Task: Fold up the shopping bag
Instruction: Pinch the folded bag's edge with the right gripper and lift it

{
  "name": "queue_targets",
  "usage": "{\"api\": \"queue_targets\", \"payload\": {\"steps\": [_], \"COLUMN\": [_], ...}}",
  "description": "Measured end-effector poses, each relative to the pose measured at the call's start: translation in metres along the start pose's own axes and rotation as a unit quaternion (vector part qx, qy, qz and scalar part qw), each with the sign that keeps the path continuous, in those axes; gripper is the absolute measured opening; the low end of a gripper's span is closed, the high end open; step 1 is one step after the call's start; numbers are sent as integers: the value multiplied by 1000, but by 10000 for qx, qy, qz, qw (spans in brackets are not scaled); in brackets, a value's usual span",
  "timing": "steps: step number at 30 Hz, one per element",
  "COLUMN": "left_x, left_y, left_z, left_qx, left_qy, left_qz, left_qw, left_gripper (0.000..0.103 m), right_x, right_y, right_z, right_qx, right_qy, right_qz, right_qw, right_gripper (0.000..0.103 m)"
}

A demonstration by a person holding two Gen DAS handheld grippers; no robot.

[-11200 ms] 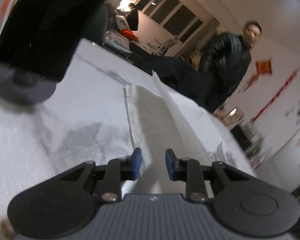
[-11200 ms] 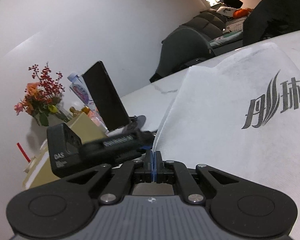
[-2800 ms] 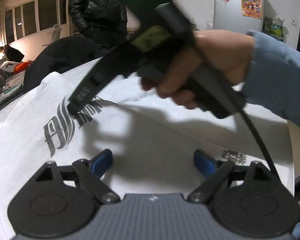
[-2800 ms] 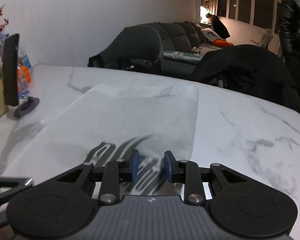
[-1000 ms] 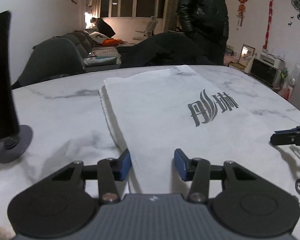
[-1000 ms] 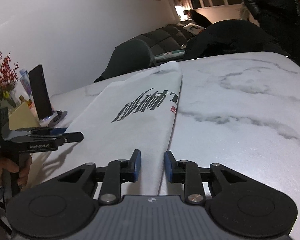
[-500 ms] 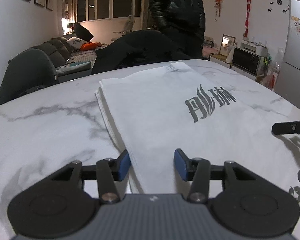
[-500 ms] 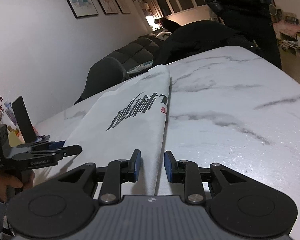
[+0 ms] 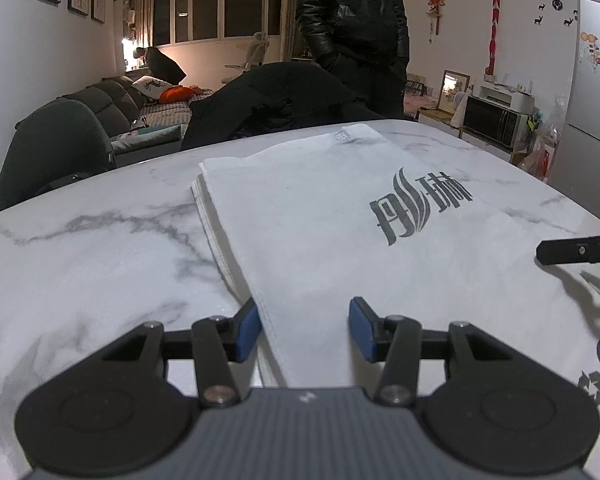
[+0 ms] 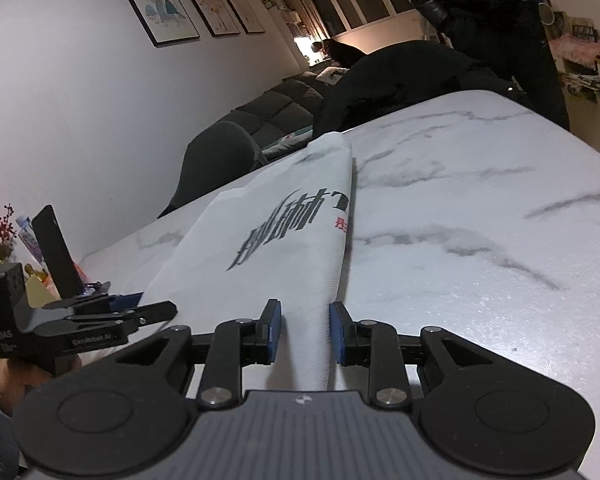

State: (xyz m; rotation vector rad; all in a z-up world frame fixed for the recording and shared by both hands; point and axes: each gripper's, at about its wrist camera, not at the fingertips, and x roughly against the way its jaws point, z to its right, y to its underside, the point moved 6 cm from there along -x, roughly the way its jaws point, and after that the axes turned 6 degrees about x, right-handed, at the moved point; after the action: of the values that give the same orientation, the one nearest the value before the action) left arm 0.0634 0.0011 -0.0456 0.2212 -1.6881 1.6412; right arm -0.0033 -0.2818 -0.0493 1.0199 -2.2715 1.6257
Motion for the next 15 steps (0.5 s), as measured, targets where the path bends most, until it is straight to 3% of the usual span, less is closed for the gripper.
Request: {"api": "queue_targets", "payload": {"steps": [7,15], "left_x": [0,1], "left_y": [1,0], "left_z": [1,-4], "left_qx": [24,291], "left_qy": [18,158], "left_qz": [3,22], "left_qw": [10000,9994], "left_gripper": [44,44], "right_x": [2,-7], "right_y": [-13,-28], "right_z": [-17,-51], "right_qx": [-22,-57], "right_qy": [-197,-720], "right_qz": [130,156], "right_qw": [9997,9973], "right_gripper": [26,27]}}
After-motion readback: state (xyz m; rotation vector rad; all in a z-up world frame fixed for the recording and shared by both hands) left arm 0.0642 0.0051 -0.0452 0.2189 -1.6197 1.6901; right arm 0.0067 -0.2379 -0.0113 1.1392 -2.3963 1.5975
